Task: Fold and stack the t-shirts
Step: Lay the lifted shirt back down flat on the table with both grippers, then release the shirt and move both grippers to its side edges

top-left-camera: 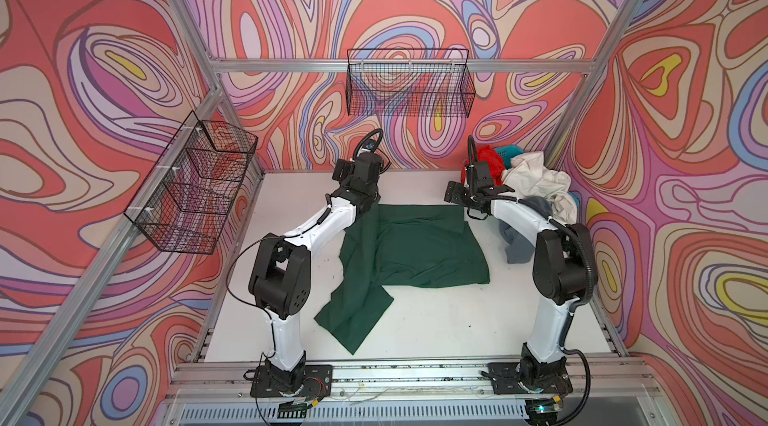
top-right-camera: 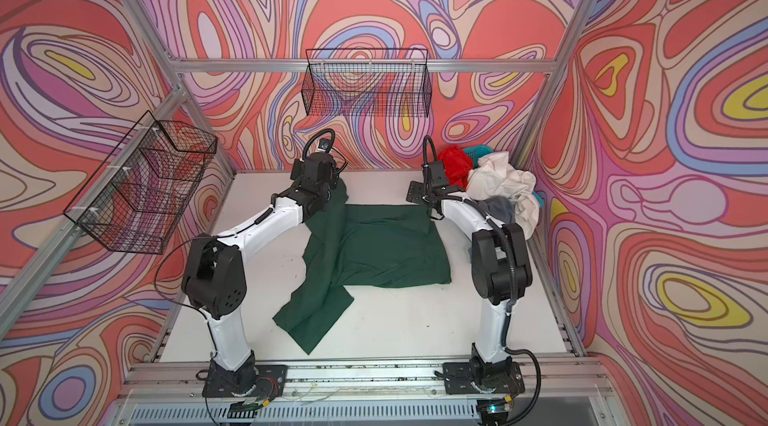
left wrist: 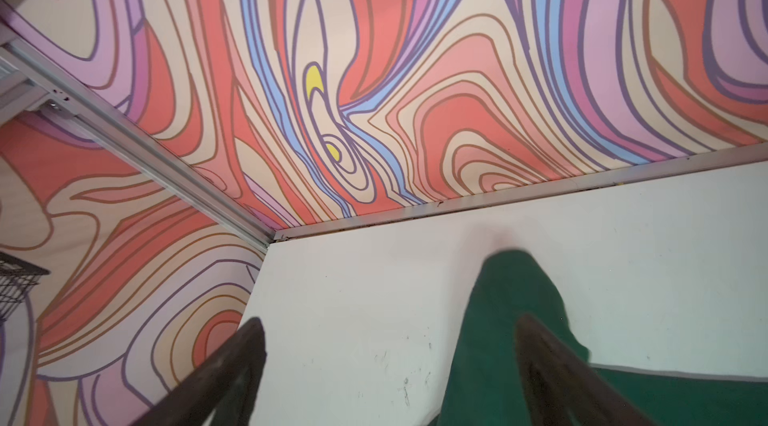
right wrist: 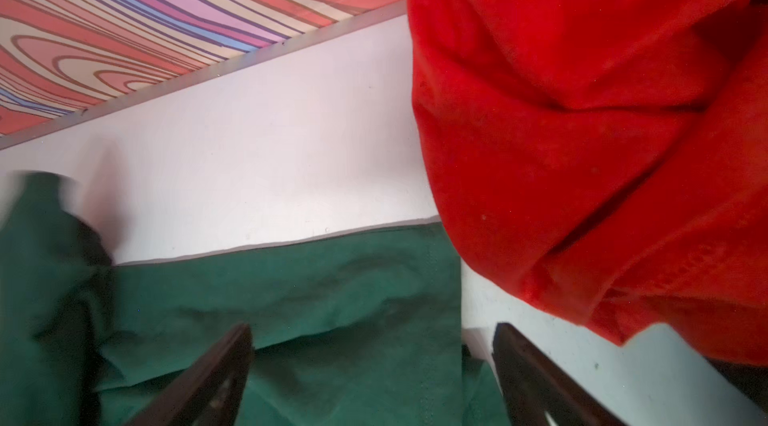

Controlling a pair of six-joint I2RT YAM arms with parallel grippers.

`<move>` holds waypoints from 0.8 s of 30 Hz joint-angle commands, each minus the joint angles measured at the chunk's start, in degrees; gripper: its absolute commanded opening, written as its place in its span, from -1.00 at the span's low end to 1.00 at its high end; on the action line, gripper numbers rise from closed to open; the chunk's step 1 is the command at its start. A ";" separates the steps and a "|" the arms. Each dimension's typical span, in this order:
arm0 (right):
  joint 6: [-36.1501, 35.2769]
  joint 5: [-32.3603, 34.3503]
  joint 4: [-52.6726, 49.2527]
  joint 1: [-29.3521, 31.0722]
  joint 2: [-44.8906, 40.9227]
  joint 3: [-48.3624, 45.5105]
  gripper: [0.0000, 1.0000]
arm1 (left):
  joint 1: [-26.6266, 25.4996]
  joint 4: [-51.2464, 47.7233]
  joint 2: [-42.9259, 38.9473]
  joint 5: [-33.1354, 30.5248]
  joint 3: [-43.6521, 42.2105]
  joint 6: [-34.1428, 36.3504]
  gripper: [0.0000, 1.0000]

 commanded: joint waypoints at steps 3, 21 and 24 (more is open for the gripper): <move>0.22 -0.66 -0.89 0.19 -8.59 -4.69 0.96 | 0.05 -14.02 -10.30 -4.12 -1.64 -9.28 1.00; 7.01 -4.45 -4.41 4.25 -31.29 -33.31 0.97 | 10.18 -29.42 -28.32 26.60 -33.92 -33.08 0.67; 8.24 -5.21 -4.28 6.30 -30.64 -34.96 0.96 | 13.13 -27.22 -24.45 33.97 -34.66 -34.78 0.52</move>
